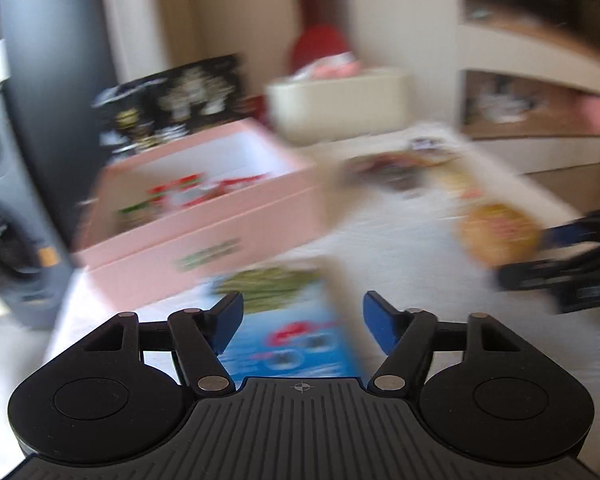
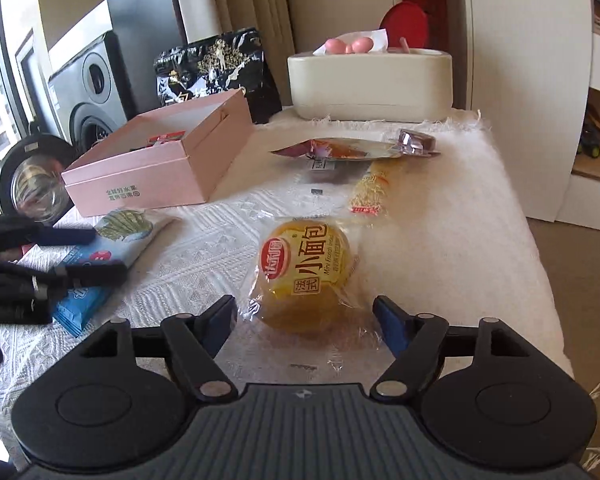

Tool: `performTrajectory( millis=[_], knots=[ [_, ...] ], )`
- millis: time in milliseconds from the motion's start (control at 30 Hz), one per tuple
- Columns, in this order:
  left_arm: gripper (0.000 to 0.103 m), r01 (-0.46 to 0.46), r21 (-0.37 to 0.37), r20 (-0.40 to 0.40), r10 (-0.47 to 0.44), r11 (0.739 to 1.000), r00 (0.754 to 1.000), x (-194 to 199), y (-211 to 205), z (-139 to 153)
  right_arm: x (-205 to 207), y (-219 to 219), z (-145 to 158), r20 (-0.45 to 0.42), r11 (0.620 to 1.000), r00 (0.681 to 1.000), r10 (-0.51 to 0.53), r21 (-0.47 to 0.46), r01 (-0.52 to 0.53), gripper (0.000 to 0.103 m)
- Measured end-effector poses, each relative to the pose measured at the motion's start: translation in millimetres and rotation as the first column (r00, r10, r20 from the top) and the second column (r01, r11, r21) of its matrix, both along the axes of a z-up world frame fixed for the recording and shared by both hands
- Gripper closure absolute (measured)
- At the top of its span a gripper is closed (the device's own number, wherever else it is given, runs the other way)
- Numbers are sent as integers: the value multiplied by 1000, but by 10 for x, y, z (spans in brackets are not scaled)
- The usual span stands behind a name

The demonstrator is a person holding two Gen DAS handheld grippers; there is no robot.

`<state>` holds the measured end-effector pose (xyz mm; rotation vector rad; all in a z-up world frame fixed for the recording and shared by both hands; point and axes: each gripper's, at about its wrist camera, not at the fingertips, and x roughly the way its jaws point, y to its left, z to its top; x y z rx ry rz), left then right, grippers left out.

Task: Organize snacks
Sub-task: 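Grasp the yellow bread bun with the right tool while the left tool holds the seaweed bag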

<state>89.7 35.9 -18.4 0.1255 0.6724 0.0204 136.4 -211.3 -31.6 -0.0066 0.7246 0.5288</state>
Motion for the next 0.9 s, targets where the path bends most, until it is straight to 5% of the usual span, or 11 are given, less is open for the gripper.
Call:
performTrajectory(
  millis=[167, 233, 300, 567, 900],
  knots=[
    [30, -17, -98, -52, 12, 995, 999, 116, 135, -93, 15, -11, -12, -5, 1000, 1000, -2, 10, 2, 27],
    [12, 18, -89, -61, -23, 996, 998, 152, 65, -134, 9, 3, -13, -3, 1000, 1000, -2, 4, 2, 26],
    [5, 52, -67, -68, -57, 996, 996, 171, -12, -175, -6, 37, -16, 2, 1000, 1000, -1, -12, 1, 25],
    [8, -29, -46, -32, 27, 999, 999, 90, 174, -139, -21, 91, -26, 10, 999, 1000, 5, -40, -5, 22],
    [12, 3, -187, -76, -18, 982, 997, 166, 311, -201, -3, 86, -12, 20, 999, 1000, -14, -40, 15, 21]
  ],
)
